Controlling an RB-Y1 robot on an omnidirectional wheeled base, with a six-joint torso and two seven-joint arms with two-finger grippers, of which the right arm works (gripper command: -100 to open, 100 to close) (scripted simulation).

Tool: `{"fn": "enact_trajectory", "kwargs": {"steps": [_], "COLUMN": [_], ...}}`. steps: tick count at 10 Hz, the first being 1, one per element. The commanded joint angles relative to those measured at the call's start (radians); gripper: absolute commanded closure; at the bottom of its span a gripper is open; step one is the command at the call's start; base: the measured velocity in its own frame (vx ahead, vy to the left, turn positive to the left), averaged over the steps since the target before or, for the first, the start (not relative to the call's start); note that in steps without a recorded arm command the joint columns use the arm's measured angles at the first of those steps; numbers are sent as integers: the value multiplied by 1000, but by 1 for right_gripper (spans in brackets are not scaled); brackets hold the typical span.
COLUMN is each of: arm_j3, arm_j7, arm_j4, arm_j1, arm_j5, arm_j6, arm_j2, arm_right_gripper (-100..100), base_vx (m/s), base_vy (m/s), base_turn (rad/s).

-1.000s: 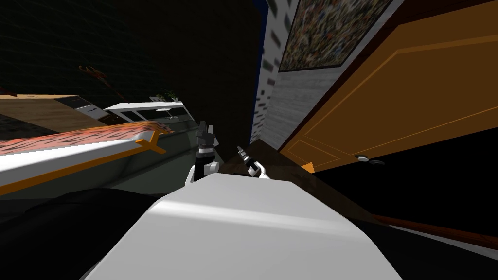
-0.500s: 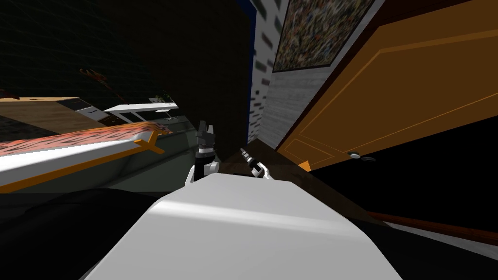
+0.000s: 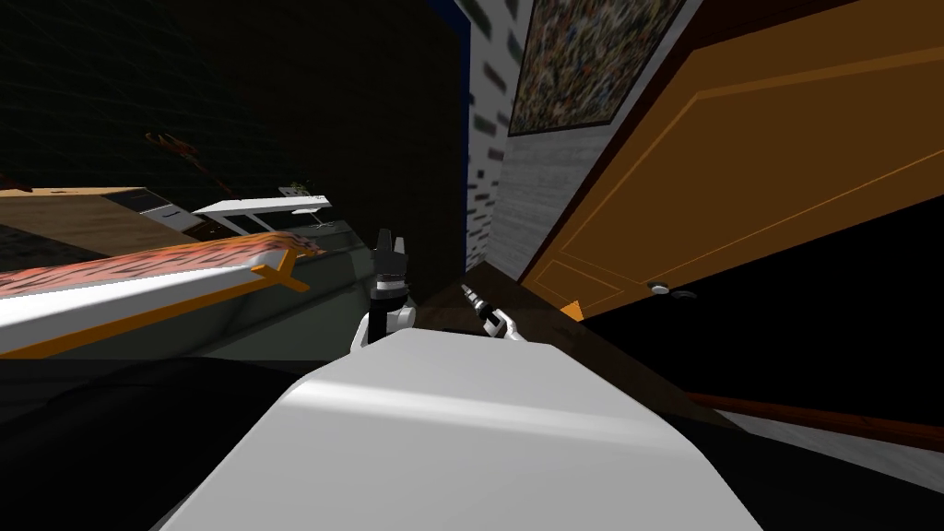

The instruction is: Pull the door open

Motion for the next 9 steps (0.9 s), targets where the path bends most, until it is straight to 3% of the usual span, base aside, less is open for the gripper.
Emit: {"fn": "enact_trajectory", "kwargs": {"steps": [1,3,9], "arm_j3": [4,5,6], "arm_j7": [0,1,10], "arm_j4": [17,20,25], "arm_j1": [-5,-6,-5], "arm_j5": [-2,-2,-1], "arm_j6": [-4,-5,-5], "arm_j2": [5,21,95], "arm_right_gripper": [-100,-100,-100], "base_vx": [-14,59,60], "base_vy": [136,180,201], "base_turn": [1,-1,8]}}
